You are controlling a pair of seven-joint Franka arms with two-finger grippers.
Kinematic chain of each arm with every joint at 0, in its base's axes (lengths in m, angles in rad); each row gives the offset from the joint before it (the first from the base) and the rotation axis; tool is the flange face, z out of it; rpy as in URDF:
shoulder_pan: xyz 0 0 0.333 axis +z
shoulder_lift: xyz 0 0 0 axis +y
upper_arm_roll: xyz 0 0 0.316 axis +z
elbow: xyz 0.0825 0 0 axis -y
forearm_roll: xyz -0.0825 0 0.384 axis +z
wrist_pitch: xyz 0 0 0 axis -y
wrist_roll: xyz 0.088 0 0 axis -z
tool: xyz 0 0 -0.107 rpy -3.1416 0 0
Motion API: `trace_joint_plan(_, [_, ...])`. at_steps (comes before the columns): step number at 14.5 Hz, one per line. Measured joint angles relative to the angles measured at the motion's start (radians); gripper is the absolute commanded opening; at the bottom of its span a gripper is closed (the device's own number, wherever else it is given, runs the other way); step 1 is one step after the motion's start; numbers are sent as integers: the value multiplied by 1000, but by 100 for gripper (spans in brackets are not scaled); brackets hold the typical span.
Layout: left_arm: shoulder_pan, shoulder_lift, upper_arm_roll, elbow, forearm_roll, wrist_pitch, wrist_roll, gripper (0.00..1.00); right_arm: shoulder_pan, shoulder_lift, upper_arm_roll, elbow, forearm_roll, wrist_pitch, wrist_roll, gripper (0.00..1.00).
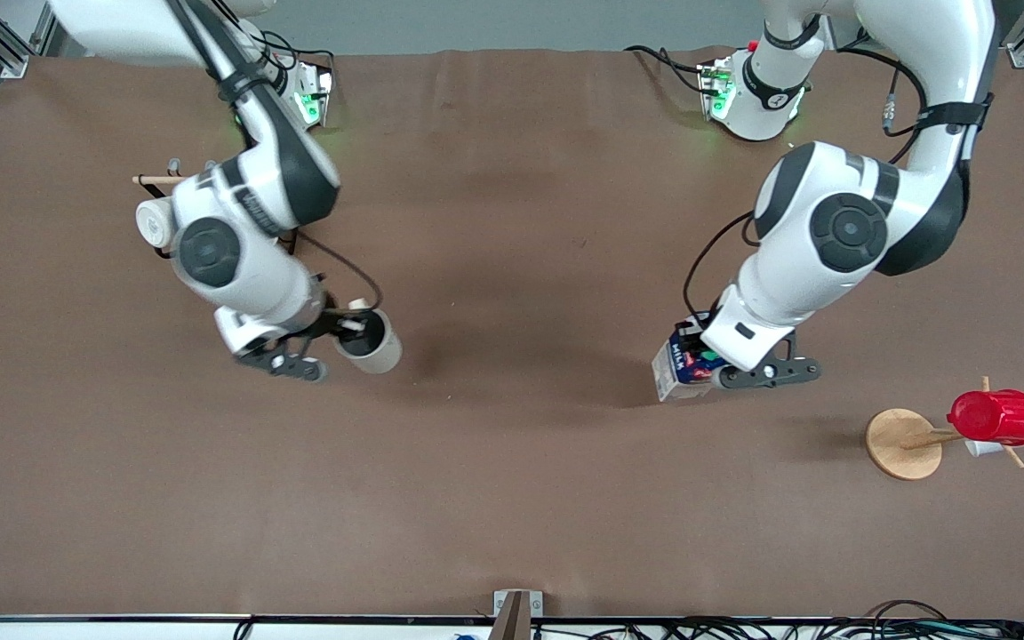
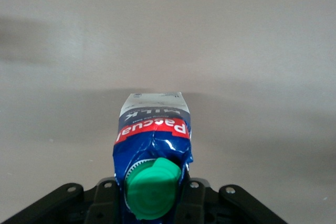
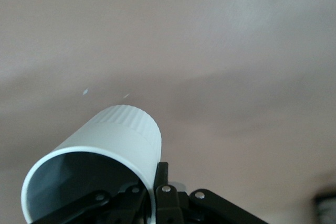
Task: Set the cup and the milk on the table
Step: 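Carry the mug and carton toward each other at the table middle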
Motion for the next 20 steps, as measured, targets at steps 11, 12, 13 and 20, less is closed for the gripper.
trace_joint_plan(11, [-178,154,-2,122,0,1,-288,30,177,306,106,97,-304,197,747,2])
trace_joint_plan(12, [-191,169,-2,139,0,1,-309,30,182,310,106,98,-309,217,747,3])
trace_joint_plan(13, [-204,182,-2,156,0,1,-329,30,190,317,106,98,-324,227,750,8])
trace_joint_plan(20, [-269,252,-2,205,0,2,-387,31,197,324,108,106,-373,228,754,100])
